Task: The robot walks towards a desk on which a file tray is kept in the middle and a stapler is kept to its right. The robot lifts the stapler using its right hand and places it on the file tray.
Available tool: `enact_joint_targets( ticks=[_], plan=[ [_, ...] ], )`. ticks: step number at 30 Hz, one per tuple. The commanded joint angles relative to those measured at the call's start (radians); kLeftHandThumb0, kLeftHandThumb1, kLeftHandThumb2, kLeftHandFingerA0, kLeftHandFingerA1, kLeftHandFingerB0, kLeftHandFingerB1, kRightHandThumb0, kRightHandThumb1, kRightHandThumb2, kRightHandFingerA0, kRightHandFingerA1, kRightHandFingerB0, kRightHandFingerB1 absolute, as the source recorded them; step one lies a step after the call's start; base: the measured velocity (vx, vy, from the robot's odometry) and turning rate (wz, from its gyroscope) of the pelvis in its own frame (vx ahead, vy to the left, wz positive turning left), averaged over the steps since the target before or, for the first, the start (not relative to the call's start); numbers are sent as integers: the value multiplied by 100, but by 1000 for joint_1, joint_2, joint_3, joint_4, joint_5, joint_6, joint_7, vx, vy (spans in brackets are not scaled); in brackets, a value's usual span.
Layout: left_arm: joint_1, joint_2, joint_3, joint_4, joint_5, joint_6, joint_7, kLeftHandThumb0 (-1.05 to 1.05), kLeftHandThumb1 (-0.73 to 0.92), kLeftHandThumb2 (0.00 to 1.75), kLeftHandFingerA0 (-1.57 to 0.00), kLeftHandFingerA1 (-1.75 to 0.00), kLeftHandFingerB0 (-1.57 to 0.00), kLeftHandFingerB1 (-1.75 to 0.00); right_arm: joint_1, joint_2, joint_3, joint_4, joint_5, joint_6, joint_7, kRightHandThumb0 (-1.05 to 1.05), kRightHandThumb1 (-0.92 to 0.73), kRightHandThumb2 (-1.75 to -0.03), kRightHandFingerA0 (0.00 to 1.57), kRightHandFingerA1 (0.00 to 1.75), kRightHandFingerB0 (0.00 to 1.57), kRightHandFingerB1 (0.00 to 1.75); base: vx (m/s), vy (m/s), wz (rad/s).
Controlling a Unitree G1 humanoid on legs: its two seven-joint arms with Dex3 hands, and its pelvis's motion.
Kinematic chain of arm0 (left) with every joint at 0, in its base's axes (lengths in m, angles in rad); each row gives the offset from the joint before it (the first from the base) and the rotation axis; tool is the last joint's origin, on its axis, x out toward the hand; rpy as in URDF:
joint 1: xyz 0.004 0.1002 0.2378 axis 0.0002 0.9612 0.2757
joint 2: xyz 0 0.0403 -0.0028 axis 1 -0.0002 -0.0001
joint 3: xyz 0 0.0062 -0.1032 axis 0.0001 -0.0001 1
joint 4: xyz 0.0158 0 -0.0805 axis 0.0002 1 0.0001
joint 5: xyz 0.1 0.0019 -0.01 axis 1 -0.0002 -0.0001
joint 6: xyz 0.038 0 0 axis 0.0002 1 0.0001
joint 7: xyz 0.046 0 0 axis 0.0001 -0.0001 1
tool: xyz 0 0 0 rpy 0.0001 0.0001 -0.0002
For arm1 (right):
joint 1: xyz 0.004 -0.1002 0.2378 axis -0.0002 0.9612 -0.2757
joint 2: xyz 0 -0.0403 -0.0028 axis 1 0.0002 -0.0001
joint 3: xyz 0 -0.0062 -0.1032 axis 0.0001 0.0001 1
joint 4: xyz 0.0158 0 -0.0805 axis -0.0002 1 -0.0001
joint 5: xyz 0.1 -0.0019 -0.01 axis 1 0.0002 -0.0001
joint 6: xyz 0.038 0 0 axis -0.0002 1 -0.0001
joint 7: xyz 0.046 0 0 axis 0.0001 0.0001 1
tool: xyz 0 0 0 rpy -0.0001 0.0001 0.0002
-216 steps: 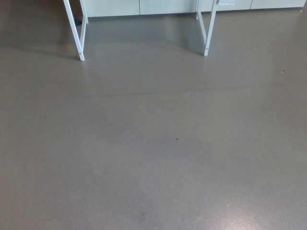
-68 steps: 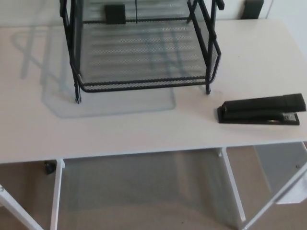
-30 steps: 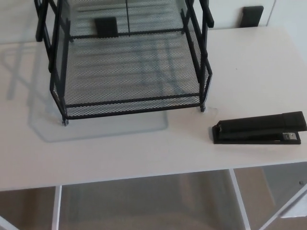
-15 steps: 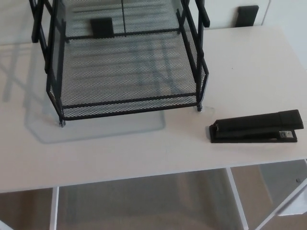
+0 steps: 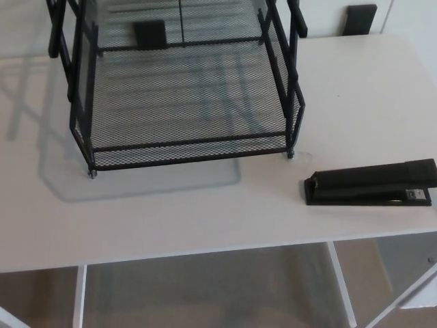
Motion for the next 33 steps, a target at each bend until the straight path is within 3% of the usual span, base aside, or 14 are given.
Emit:
enact_joint_targets(
  ticks=[1,6,7,8,9,11,12,15,23,25,26,27,29,33],
  plan=[
    [14,-2,3,-3,-29,4,-5,-51,67,60,-48,-51,-36,-39,-83,-89,244,-354,-84,186,234,-74,-42,-76,0,13,0,7,0,0,0],
    [24,-7,19,-20,-47,41,3,-48,66,59,-54,-51,-38,-39,-155,-47,448,-355,-216,196,296,-74,-43,-79,0,0,1,10,0,0,0],
    [20,-7,27,-15,-56,46,-1,-47,66,59,-54,-51,-37,-39,-170,-34,480,-346,-233,198,297,-71,-39,-72,0,11,0,18,0,0,0],
    [20,-7,28,-15,-56,47,-1,-47,66,59,-54,-51,-37,-39,-173,-36,489,-347,-232,203,295,-71,-39,-72,0,11,0,18,0,0,0],
    [17,-4,25,-10,-52,41,-2,-48,67,59,-54,-50,-38,-39,-185,-23,515,-340,-244,216,293,-68,-43,-54,0,13,0,22,0,0,0],
    [12,0,20,-3,-45,31,-4,-48,67,59,-54,-50,-38,-39,-204,-4,557,-331,-260,238,289,-68,-43,-54,0,13,0,22,0,0,0],
    [9,3,14,3,-39,21,-12,-49,68,59,-53,-49,-35,-39,-227,41,639,-281,-329,207,284,-69,-38,-70,0,11,1,19,0,0,0],
    [4,2,5,10,-29,14,-9,-51,67,59,-53,-50,-36,-39,-243,88,719,-240,-381,198,247,-66,-39,-81,1,12,8,24,0,0,0],
    [24,5,-14,1,-12,-4,-10,-51,66,60,-51,-50,-39,-39,-304,144,839,-112,-454,193,230,-70,-40,-79,0,11,10,22,0,0,0],
    [25,3,-18,-6,-11,-3,-10,-51,66,60,-51,-50,-39,-39,-315,153,853,-87,-474,194,207,-64,-36,-82,0,25,2,31,0,0,0],
    [25,3,-19,-2,-11,-7,-12,-51,66,60,-51,-50,-39,-39,-321,163,852,-73,-469,202,201,-68,-39,-81,0,20,8,32,0,0,0],
    [23,5,-20,6,-9,-10,-11,-51,66,60,-50,-49,-39,-39,-332,176,855,-58,-466,226,205,-69,-39,-80,0,16,3,30,0,0,0],
    [19,3,-20,12,-11,-7,-5,-50,66,60,-52,-50,-40,-39,-350,176,891,-33,-512,213,208,-67,-37,-83,0,23,0,31,0,0,0],
    [15,4,-24,13,-11,-1,-3,-49,66,60,-51,-49,-39,-39,-359,175,938,-20,-565,215,219,-68,-39,-84,0,20,3,32,0,0,0]
  ],
)
